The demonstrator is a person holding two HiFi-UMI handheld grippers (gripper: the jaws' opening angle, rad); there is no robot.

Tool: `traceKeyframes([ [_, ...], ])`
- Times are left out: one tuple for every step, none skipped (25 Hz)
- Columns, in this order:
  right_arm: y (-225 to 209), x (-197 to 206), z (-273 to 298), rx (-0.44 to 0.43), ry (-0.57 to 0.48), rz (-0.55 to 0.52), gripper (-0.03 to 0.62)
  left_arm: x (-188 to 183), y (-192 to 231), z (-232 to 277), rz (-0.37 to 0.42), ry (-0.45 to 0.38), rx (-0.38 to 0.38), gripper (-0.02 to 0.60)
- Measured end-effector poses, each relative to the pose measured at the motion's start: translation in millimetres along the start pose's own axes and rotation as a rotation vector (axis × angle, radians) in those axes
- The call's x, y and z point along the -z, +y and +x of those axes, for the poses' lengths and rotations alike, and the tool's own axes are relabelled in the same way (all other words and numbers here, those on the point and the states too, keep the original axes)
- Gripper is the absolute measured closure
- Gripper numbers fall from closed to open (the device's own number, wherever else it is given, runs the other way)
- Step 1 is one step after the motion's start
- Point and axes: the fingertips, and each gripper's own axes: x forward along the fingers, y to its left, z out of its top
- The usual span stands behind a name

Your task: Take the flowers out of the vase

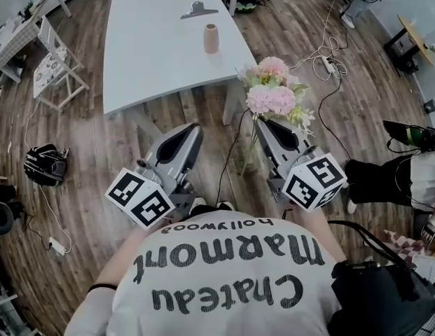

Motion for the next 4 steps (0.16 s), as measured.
traceKeyframes([
  [0.0,-0.2,0.6,-0.001,0.0,-0.002,0.58,-0.1,0.3,0.1,0.001,0.001,0.0,0.577],
  [0.1,-0.6,1.3,-0.003,0.001,-0.004,0.58,-0.3,0.7,0.2,0.002,0.0,-0.001,0.577],
  [0.2,-1.0,2.0,-0.004,0.002,-0.006,0.58,-0.7,1.1,0.3,0.002,0.0,-0.001,0.577],
  [0.2,-1.4,2.6,-0.005,0.003,-0.008,0.58,-1.1,1.6,0.4,0.003,-0.001,-0.002,0.577],
])
